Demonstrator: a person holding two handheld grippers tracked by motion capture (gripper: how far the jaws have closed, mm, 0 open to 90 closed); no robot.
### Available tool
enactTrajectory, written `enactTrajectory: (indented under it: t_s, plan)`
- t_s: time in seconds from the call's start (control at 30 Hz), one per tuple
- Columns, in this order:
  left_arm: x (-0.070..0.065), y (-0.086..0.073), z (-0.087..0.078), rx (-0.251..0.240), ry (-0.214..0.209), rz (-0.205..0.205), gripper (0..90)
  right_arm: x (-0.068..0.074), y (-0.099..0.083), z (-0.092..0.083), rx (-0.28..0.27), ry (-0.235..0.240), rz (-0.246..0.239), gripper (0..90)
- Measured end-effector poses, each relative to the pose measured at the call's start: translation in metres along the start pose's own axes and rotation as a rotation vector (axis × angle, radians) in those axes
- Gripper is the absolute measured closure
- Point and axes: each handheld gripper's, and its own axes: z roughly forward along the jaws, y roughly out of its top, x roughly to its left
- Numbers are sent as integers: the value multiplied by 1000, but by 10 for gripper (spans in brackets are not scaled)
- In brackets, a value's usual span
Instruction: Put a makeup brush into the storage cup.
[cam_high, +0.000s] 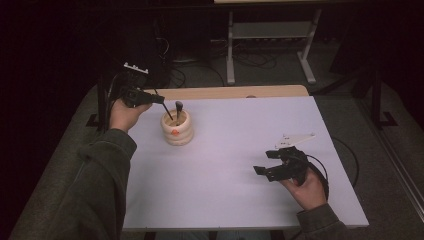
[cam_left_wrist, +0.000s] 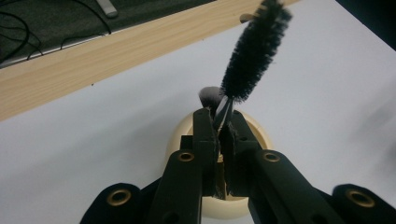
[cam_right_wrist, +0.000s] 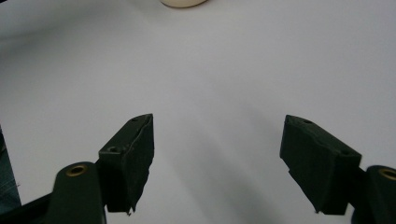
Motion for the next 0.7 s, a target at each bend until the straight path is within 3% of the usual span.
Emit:
enactTrajectory:
  t_s: [0.7]
  plan:
    - [4, -9, 16, 20, 10, -23, 843, 0, -1, 0, 5, 1, 6, 251]
